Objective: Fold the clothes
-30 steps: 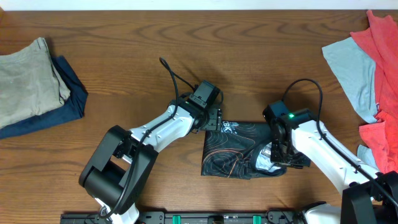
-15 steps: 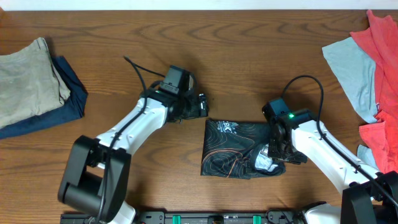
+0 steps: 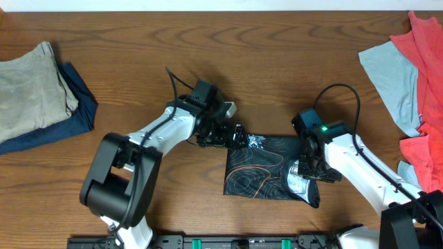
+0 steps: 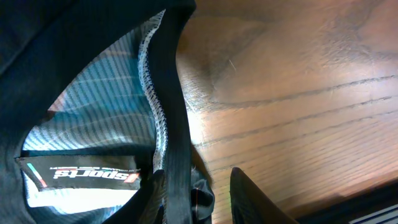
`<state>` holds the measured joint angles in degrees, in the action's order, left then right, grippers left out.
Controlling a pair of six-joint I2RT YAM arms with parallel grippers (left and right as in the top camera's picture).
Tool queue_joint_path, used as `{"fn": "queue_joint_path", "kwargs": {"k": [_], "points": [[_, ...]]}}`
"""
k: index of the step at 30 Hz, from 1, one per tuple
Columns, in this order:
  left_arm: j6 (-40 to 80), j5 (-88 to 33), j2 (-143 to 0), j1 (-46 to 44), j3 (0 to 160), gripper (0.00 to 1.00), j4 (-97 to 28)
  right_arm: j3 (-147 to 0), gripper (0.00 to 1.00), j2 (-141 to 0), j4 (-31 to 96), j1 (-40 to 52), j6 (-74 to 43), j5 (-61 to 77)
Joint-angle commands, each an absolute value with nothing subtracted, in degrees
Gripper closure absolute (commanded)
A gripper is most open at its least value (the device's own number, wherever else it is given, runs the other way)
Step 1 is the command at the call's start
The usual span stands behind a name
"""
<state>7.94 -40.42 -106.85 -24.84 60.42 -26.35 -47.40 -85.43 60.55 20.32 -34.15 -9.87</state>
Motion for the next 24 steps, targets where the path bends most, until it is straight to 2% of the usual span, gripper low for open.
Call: {"fn": "queue_joint_path", "kwargs": {"k": [1,5,9,11,15,16,19,24], "points": [[4.5,-41.9,-111.4,-25.5,59.4,0.01,-26.0,-48.4,0.67,-84.6,60.6,19.9,-35.1,-10.1],[4.4,-44.1,-112.6,-27.4,59.4,0.09,-25.6,-48.4,0.67,-84.6,60.6,19.7,-35.1,-10.8],[4.0,-44.6,-112.6,-29.1,59.5,0.27,-25.0,-48.4,0.68,-84.6,60.4,17.7,-34.3,-11.8],[3.7,-44.5,-112.6,-29.2,59.5,0.40,-23.7,-48.6,0.69,-84.6,60.5,16.1,-33.0,-11.8],[3.7,-44.0,-112.5,-28.0,59.6,0.80,-19.5,-49.2,0.70,-84.6,62.3,13.2,-31.6,-11.8],[3.7,-43.0,-112.5,-27.2,60.0,0.85,-19.1,-49.3,0.71,-84.6,62.7,12.6,-31.6,-11.8],[5.9,-37.3,-111.9,-24.4,61.6,0.89,-19.6,-49.5,0.71,-84.6,63.2,11.4,-31.6,-11.8],[8.0,-25.4,-107.6,-16.9,64.2,0.89,-22.3,-49.5,0.72,-84.2,63.4,10.3,-31.0,-11.8]]}}
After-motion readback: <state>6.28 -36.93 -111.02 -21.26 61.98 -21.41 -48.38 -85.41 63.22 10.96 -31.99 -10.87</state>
